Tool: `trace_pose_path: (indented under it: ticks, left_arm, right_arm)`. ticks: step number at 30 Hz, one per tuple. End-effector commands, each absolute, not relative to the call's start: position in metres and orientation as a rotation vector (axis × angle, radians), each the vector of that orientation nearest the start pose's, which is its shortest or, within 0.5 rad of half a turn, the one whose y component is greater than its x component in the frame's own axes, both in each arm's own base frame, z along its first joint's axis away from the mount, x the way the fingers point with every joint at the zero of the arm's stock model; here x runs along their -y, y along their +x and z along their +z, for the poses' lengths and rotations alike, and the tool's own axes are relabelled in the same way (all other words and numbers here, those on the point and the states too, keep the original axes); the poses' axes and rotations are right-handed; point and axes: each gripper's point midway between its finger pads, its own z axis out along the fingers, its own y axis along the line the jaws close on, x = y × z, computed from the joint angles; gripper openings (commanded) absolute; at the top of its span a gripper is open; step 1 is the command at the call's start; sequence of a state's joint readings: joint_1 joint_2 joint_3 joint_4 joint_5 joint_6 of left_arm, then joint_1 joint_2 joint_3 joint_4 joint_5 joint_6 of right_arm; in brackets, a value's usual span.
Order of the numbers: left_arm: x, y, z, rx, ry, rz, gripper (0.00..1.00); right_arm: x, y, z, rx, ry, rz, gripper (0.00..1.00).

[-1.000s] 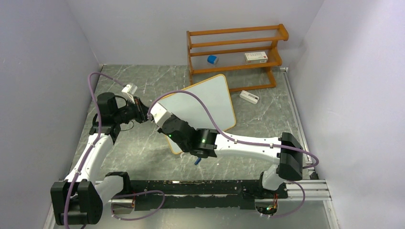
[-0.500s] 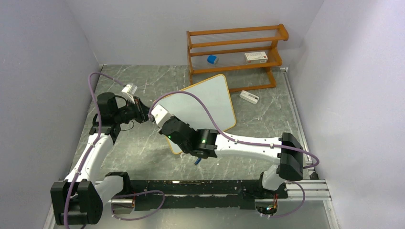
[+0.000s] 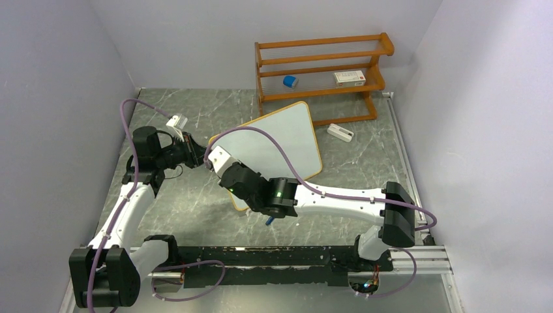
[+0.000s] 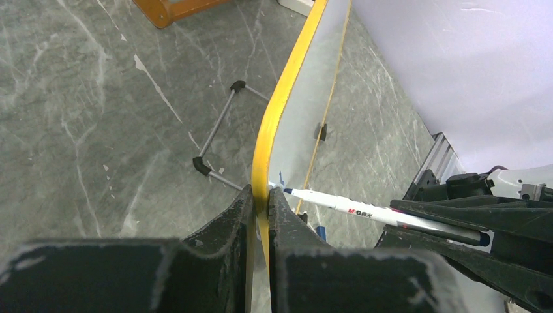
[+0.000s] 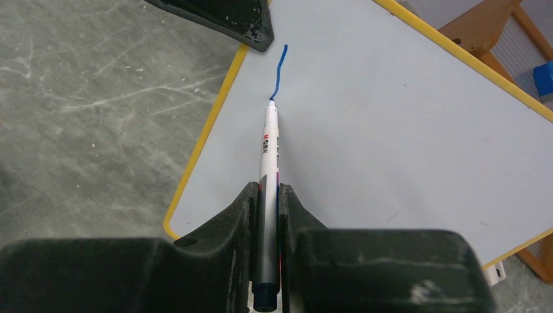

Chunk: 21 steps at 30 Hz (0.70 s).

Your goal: Write a sentence on the whiteboard

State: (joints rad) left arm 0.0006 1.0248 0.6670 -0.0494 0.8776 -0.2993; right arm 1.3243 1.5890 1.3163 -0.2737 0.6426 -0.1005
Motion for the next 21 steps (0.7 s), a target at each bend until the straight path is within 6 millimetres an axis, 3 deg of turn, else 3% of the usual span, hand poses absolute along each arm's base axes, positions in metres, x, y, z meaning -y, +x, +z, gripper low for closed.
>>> trace_pose_path:
  ticks: [1,21]
  left_arm:
    - [0.1475,0.2739,0.1927,-1.991,0.304,-1.072,0.05]
    - [0.1477,0.2737,0.192,-1.992,0.304,-1.075,0.05]
  right_arm:
    - [-0.3929,0.2068,0.2247,-1.739,-1.004,0.106,0.0]
    - [-0.3919,0.2106,0.2298,-1.715,-0.972,0.084,0.0]
